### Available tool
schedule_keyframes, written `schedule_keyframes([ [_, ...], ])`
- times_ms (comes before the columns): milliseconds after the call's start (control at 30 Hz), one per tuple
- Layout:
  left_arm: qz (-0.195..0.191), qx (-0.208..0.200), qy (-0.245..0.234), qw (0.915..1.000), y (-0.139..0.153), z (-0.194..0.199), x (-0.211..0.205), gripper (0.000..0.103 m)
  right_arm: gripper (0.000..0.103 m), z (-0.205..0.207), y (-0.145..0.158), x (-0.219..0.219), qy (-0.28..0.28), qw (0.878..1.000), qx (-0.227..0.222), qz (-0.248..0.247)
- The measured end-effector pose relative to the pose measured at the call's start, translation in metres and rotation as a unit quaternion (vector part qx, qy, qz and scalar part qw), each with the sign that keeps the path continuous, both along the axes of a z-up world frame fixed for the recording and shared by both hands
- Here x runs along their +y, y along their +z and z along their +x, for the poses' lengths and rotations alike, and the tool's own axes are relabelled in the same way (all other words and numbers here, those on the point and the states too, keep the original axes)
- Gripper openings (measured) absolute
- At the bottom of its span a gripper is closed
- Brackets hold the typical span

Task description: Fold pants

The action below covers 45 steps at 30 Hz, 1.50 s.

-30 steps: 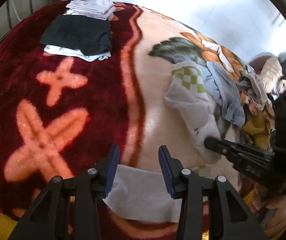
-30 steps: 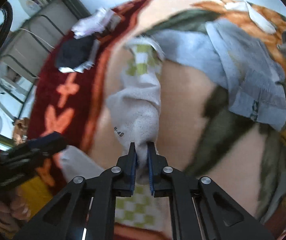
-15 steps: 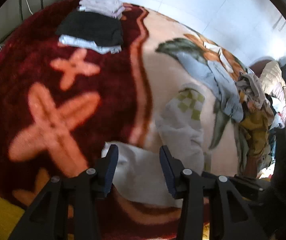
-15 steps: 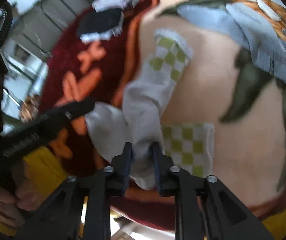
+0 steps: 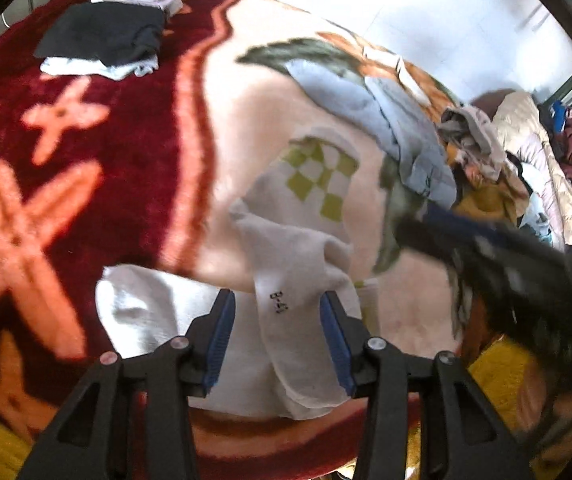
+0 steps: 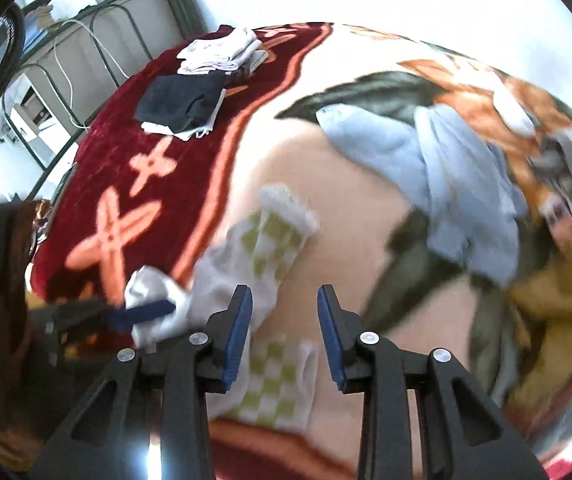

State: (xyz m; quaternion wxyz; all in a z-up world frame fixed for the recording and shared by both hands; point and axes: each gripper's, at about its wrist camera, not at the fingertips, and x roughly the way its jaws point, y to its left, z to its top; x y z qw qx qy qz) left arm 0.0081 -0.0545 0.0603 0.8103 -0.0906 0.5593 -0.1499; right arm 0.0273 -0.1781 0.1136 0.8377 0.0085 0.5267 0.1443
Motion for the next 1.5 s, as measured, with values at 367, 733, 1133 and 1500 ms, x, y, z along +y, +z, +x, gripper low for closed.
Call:
schedule_keyframes([
  [367, -0.032, 0.027, 0.019, 0.999, -0.024, 0.006, 0.006, 0.022, 0.023, 0.059, -0.035, 0.023, 0.054, 0.998, -0.018, -0.038],
  [733, -0.033, -0.019, 0.004, 0.9993, 0.012, -0.015, 0.028, 0.002, 0.012, 0.04, 0.007, -0.024, -0.027, 0.997, 0.0, 0.07],
  [1133, 0.024, -0.018, 0.02, 0.9994, 0.01, -0.012, 0.043, 0.002, 0.012, -0.03, -0.001, -0.011, -0.073, 0.995, -0.049, 0.046],
  [1500, -0.009, -0.036, 0.023, 0.9991, 0.041, -0.021, 0.043, 0.01, 0.014, -0.021, -0.053, -0.026, -0.121, 0.988, -0.003, 0.099],
])
